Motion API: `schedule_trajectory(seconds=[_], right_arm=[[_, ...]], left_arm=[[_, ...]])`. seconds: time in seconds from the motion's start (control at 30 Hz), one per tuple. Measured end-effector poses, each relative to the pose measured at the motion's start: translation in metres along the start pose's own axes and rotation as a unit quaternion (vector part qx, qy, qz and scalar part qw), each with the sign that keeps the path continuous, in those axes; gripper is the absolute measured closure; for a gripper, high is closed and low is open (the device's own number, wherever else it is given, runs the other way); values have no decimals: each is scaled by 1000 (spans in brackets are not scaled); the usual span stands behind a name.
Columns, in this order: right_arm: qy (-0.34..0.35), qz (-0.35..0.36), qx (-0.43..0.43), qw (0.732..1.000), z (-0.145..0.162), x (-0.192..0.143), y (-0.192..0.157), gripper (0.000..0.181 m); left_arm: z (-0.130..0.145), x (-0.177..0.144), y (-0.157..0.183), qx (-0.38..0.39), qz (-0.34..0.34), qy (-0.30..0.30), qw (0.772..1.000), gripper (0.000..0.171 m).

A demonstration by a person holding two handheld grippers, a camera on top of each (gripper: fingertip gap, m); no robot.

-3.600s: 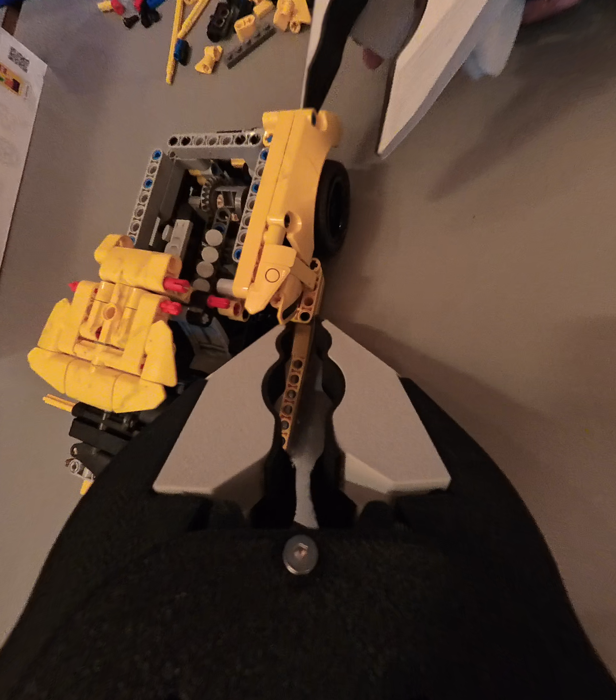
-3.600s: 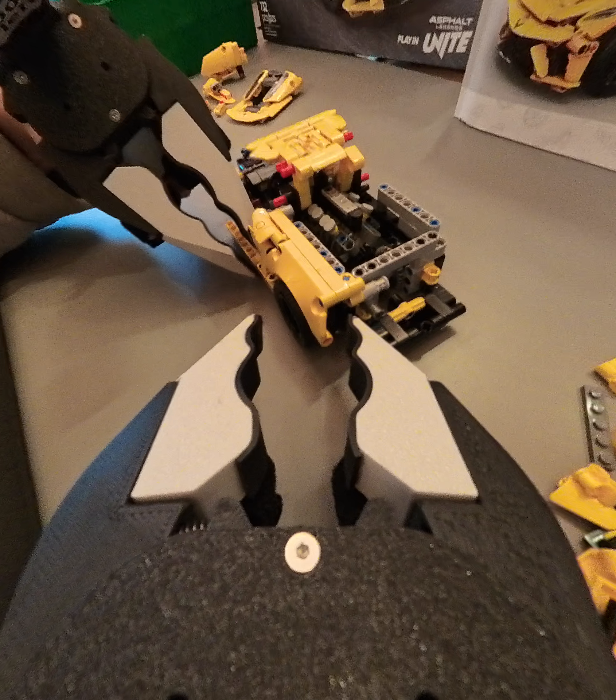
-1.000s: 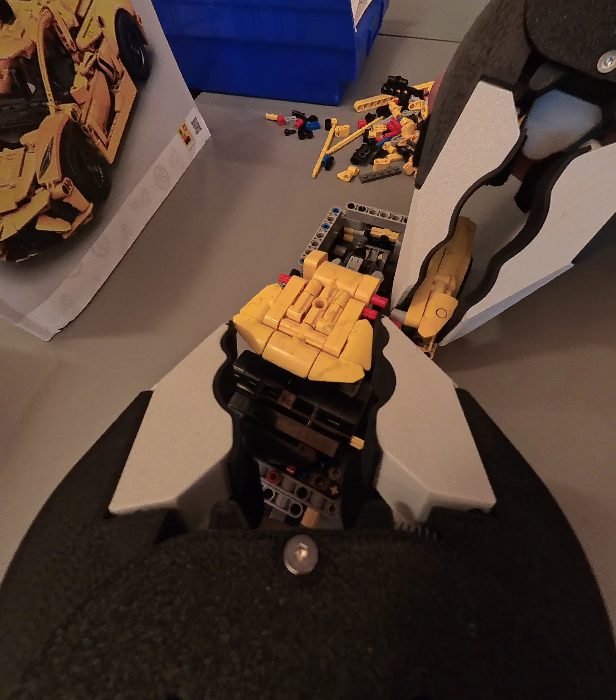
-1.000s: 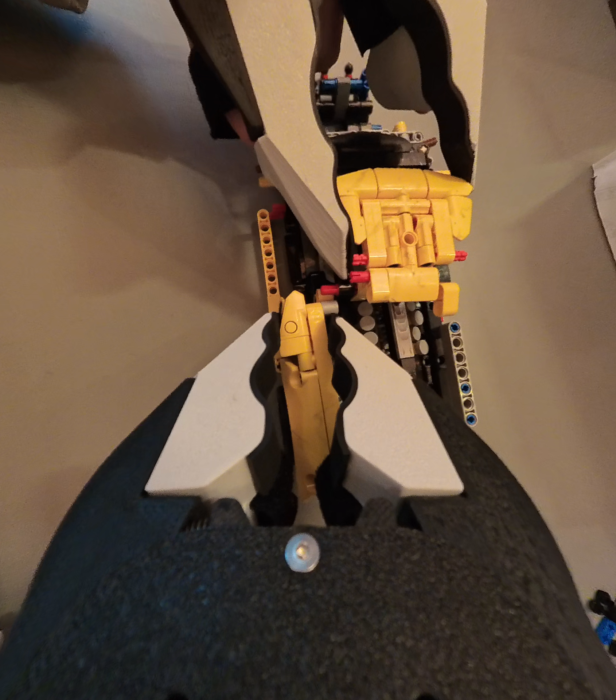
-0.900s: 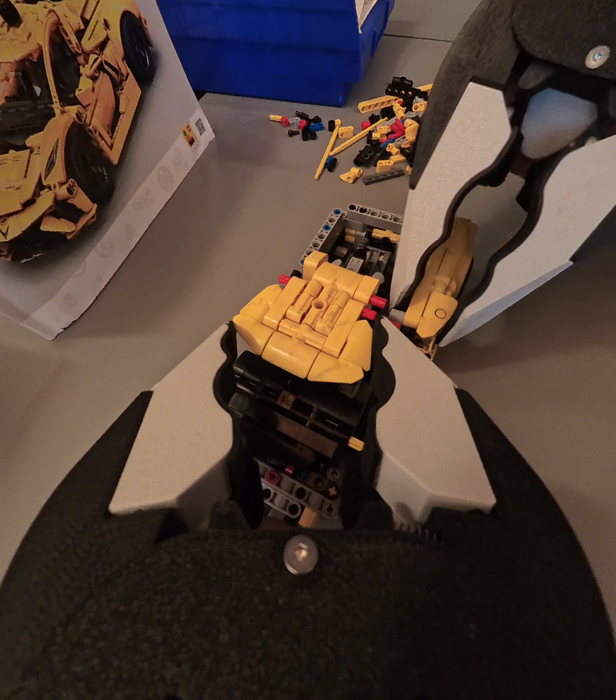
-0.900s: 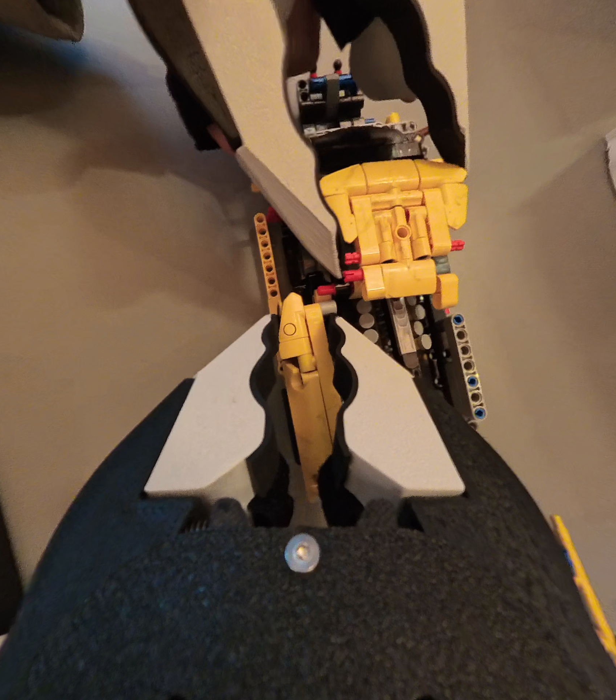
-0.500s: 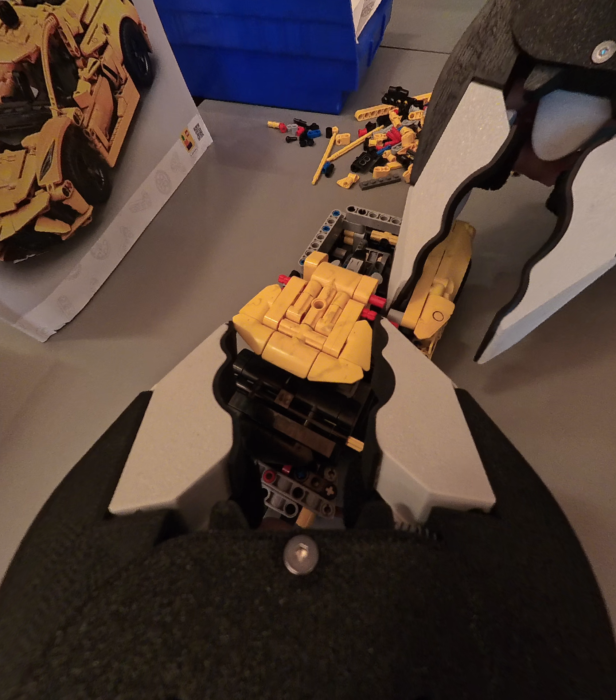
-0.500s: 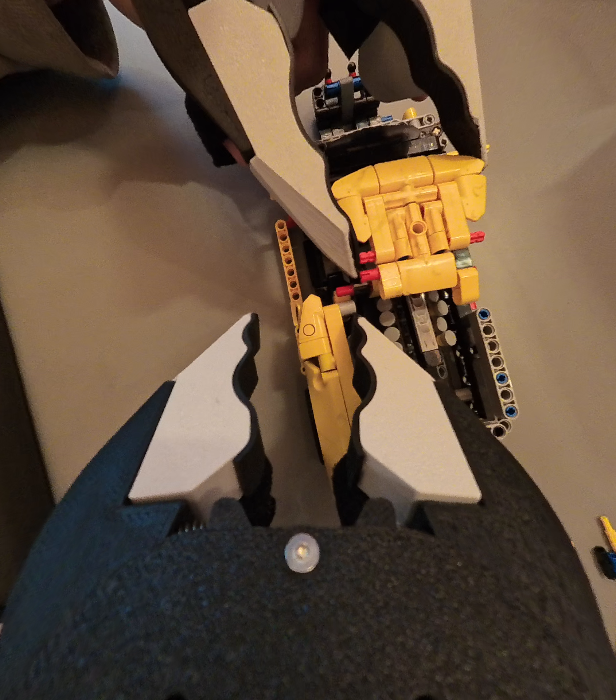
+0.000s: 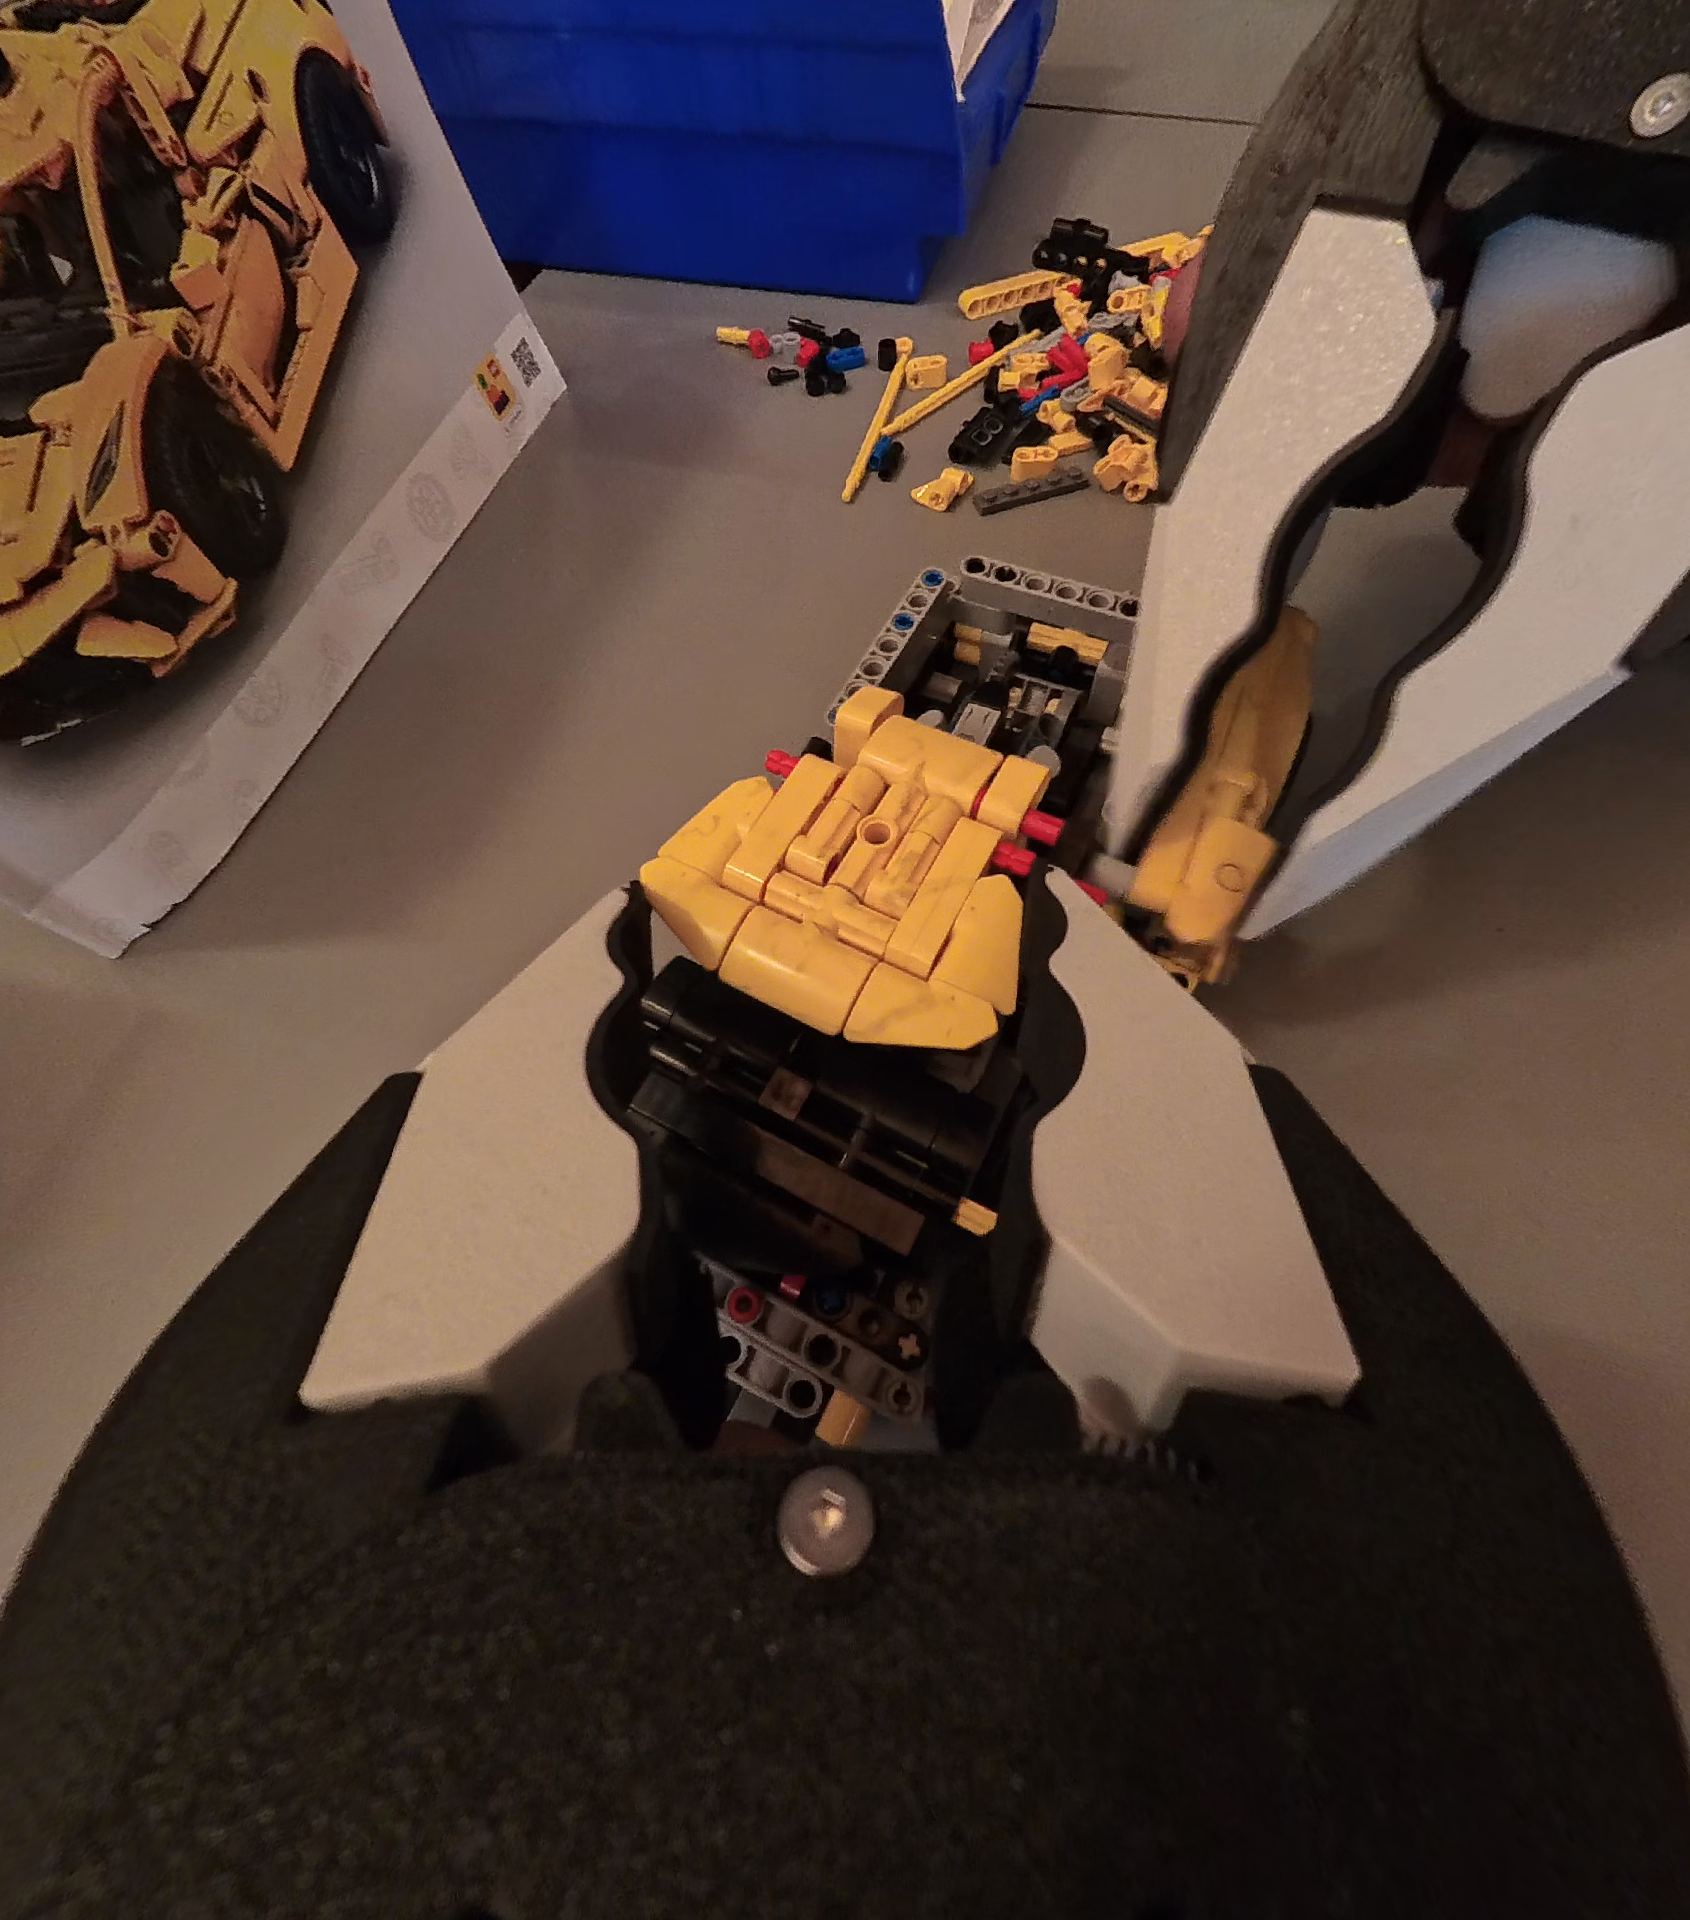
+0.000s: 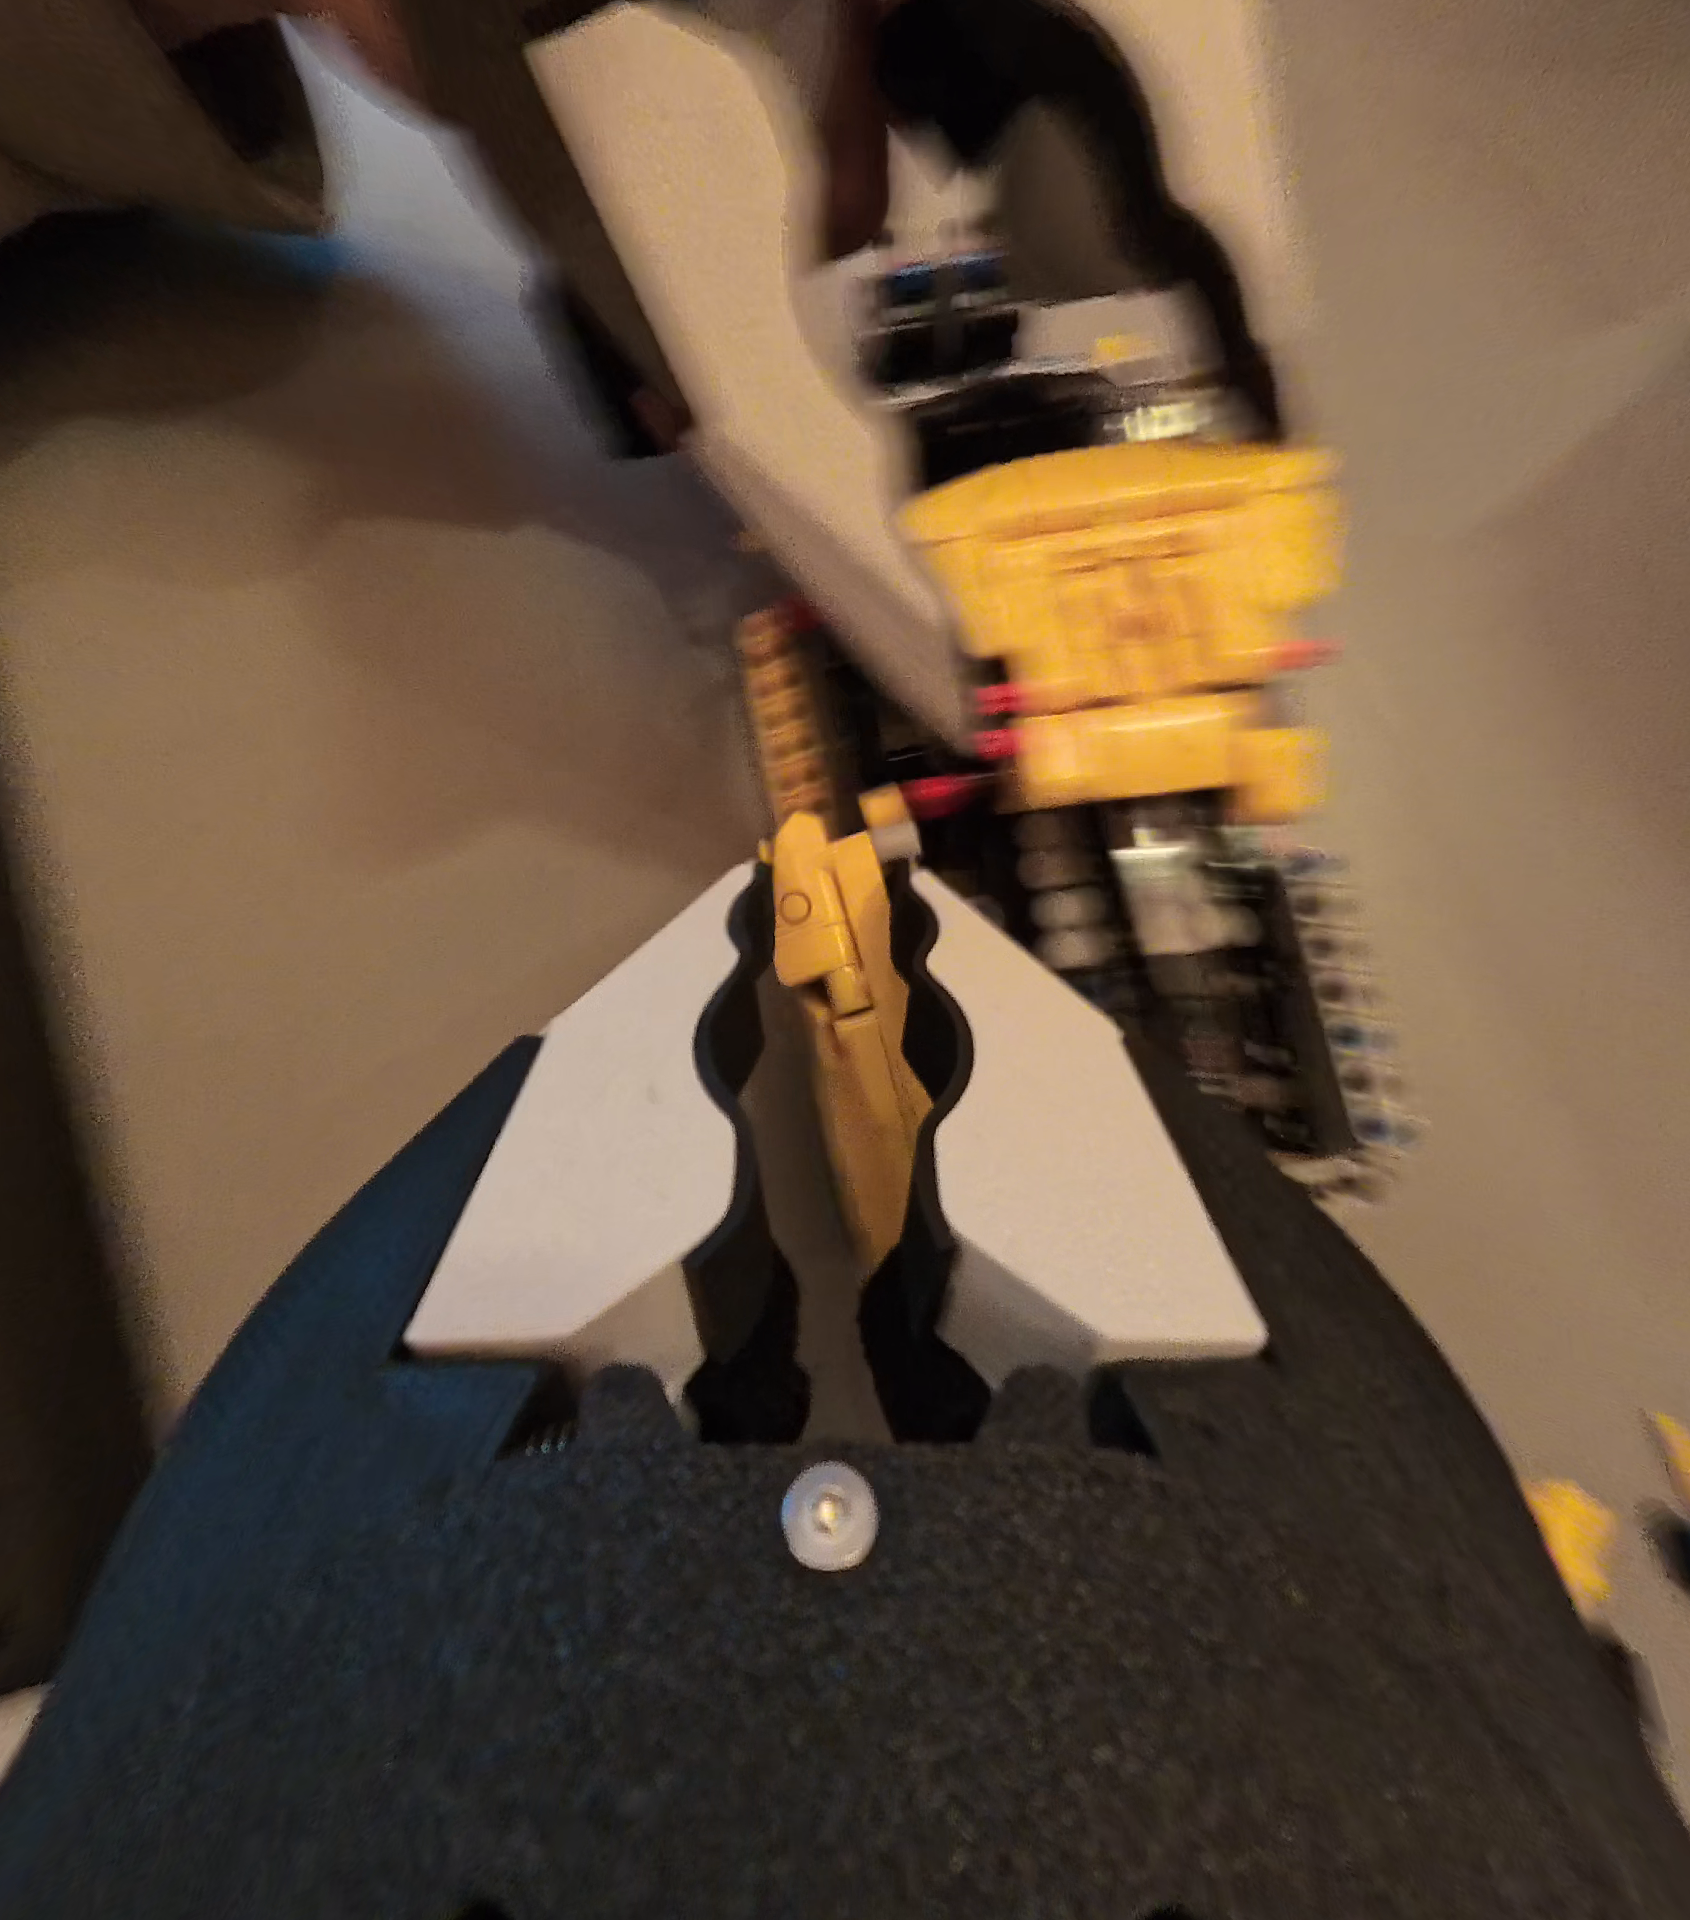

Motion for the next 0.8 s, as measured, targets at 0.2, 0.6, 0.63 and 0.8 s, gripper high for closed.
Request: schedule_trajectory(seconds=[0.2, 0.6, 0.63, 0.8], right_arm=[[19, -19, 14, 1000, -1, -3, 4, 161], [68, 85, 13, 994, 38, -61, 11, 143], [84, 67, 20, 994, 40, -59, 9, 142], [57, 76, -38, 995, 41, -46, 13, 145]], left_arm=[[-2, 2, 0, 5, -19, -7, 1000, 105], [0, 1, 0, -22, -7, 4, 1000, 105], [0, 1, 0, -23, -7, 4, 1000, 105], [-7, -5, -2, -10, -28, -17, 999, 104]])
Point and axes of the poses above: each gripper's, where its closed fingertips meet, x out along the fingers, z out of its underside, y = z × x across the jaws, the point moved 4 cm from there along -x, back along the fingers, and after that the axes turned 4 degrees about y, right-handed, at the moved point
